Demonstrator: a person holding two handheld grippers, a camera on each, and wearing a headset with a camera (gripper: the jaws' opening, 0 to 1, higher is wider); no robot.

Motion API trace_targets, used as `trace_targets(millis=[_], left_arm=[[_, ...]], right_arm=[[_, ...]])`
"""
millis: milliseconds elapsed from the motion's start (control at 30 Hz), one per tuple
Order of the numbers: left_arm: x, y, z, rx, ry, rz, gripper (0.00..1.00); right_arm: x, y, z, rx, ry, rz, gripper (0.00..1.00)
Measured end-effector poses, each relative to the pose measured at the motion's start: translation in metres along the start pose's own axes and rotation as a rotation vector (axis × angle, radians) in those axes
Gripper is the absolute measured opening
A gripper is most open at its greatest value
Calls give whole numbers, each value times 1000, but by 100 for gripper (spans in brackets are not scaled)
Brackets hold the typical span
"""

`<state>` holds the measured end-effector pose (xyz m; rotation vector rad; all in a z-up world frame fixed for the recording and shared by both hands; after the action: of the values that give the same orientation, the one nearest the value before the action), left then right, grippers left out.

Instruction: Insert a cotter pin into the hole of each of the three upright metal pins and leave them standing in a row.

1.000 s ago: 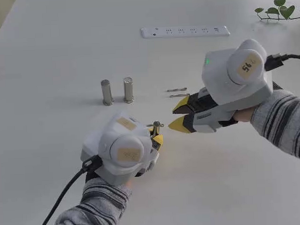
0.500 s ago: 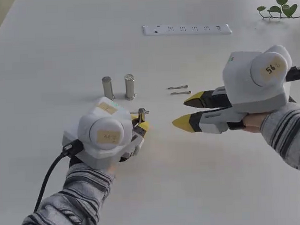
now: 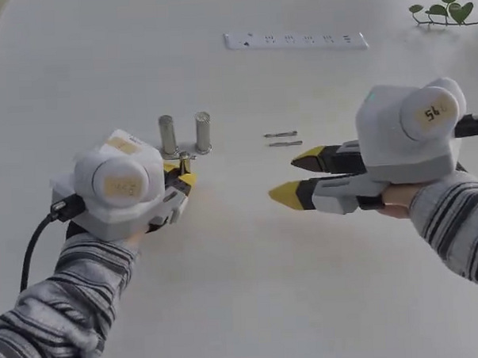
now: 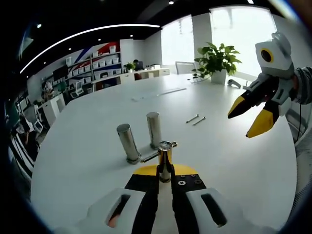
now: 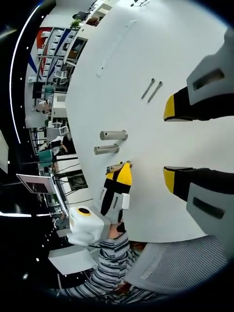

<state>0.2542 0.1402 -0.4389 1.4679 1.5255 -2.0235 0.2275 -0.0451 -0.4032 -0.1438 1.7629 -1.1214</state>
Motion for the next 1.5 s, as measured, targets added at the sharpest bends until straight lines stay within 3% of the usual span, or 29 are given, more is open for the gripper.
trace_targets(millis=[233, 333, 433, 533, 600, 1033, 1233, 1500], left_arm=[[4, 2, -8, -5, -2, -8, 5], [5, 1, -10, 8, -38, 0, 5], [4, 1, -8, 31, 6, 5, 5], [5, 1, -9, 39, -7, 8, 5], [5, 1, -9, 40, 0, 9, 5], [8, 5, -9, 24, -10, 2, 6], [12, 6, -8, 16, -1, -8, 13], [13, -5, -10, -1, -30, -2, 31]], right_arm=[[0, 4, -1, -9, 32, 7, 32], [0, 5, -3, -11, 44, 13, 32], [-1, 7, -4, -17, 56, 18, 32], [-5, 7, -6, -45, 146, 63, 33], [-8, 7, -5, -44, 159, 80, 34], [-8, 12, -9, -34, 179, 82, 36], [-9, 12, -6, -18, 173, 86, 38], [-15, 14, 1, 16, 157, 100, 39]])
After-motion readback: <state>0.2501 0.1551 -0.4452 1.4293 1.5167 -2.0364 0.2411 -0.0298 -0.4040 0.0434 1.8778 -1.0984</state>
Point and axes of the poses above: the centre of the closed fingertips' face, and the gripper's own axes: y roughly forward along the fingers, z roughly to its right, x roughly out of its underside, the point moved 6 cm from there along -y, roughly backward along the fingers, and after that the axes turned 8 degrees about -z, right-handed, at the moved point
